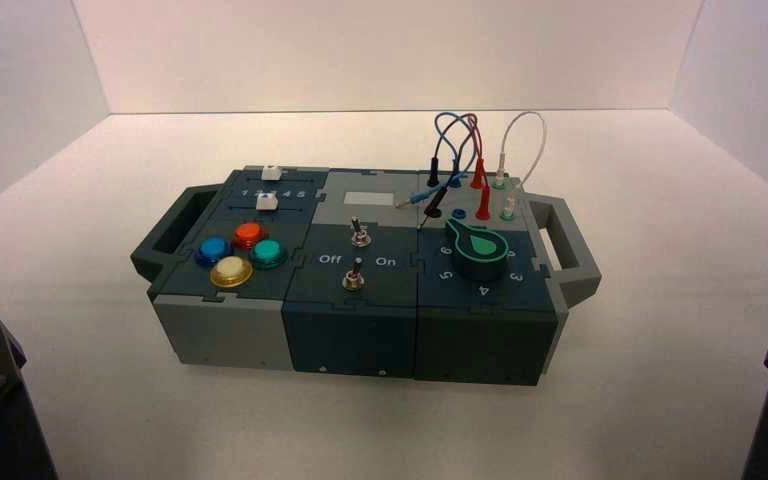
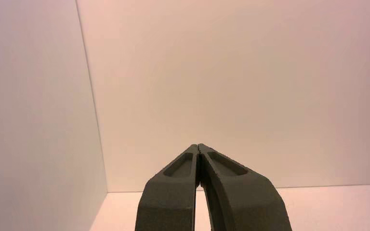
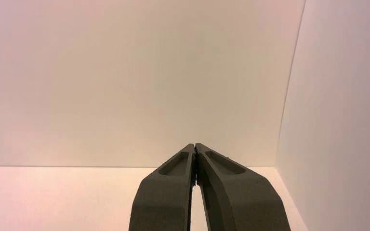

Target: Push the blue button with the right gripper.

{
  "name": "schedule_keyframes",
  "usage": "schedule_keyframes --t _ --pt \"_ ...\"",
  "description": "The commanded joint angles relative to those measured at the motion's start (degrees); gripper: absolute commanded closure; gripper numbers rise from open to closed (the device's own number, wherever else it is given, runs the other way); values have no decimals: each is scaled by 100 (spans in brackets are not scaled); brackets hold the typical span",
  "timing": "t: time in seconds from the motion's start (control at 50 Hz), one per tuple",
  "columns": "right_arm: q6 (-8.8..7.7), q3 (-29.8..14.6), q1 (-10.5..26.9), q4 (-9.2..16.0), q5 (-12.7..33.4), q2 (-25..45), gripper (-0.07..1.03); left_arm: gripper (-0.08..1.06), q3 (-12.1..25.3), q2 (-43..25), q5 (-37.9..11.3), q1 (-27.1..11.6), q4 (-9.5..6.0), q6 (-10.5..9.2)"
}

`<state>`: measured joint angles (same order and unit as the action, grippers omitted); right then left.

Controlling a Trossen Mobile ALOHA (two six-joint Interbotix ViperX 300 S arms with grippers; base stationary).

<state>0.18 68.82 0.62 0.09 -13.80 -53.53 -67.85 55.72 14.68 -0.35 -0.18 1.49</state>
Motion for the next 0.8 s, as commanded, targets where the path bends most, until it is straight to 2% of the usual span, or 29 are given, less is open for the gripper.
schedule_keyframes --t 0.02,0.24,0.38,0.62,0.8 --pt "9 -167 26 9 -18 26 99 100 79 -53 35 -9 0 26" --pt "9 -167 44 9 53 26 99 100 88 -62 -35 -9 0 35" --pt "9 -220 185 9 325 35 99 100 132 -88 -299 0 0 26" --pt "9 -439 949 9 967 132 99 100 360 -114 -1143 -211 0 35" --pt "18 -545 1652 35 1477 176 99 100 510 -141 -1705 -554 -9 35"
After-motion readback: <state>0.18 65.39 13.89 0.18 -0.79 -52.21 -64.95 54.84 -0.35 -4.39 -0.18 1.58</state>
